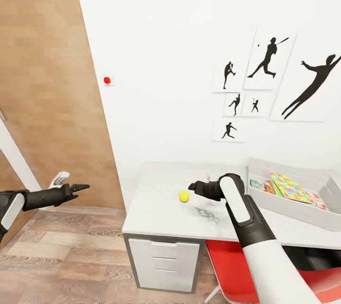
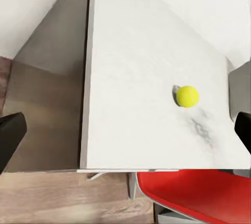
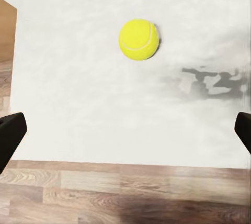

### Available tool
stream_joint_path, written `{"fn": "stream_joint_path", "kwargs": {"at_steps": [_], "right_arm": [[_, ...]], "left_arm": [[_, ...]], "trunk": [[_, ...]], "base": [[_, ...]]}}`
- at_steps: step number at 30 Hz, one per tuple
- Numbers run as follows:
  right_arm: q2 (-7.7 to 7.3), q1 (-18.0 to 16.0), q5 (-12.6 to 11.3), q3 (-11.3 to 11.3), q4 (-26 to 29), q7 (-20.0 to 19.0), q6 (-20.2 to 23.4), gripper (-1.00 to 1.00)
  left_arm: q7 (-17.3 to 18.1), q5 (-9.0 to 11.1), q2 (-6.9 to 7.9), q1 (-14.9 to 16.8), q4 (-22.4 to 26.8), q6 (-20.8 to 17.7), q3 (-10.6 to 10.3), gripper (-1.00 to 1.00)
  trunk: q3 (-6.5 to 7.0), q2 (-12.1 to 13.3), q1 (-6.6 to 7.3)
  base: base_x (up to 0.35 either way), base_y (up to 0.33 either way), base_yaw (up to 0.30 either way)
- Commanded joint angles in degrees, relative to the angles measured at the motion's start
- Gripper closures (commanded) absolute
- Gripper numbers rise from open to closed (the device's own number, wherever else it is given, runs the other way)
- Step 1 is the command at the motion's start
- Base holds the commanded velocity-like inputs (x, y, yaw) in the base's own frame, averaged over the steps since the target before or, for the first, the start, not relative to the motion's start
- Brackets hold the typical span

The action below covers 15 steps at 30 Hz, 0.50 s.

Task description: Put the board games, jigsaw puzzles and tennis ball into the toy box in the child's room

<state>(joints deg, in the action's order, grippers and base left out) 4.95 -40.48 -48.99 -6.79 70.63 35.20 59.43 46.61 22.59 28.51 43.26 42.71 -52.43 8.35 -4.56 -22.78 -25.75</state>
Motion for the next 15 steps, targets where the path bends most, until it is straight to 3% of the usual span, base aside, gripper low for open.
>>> {"fn": "stream_joint_path", "kwargs": {"at_steps": [1,7,15], "right_arm": [[-0.04,-0.1,-0.4,0.1,0.1,0.6,-0.1,-1.0],[-0.38,0.0,-0.1,-0.1,0.1,0.2,-3.9,-1.0],[-0.39,0.0,-0.1,0.0,0.0,0.0,-4.8,-1.0]], "left_arm": [[-0.5,0.0,-0.01,0.1,0.0,-0.3,0.1,-1.0],[-1.4,-0.1,-0.03,0.1,0.1,-0.4,0.1,-1.0],[-1.7,-0.1,-0.04,0.1,0.0,-0.1,0.1,-1.0]], "trunk": [[-0.23,-0.1,-0.04],[-0.72,-0.1,-0.04],[-0.51,-0.1,-0.04]], "base": [[0.006,0.08,0.001],[0.096,0.197,0.0],[0.253,0.173,-0.058]]}}
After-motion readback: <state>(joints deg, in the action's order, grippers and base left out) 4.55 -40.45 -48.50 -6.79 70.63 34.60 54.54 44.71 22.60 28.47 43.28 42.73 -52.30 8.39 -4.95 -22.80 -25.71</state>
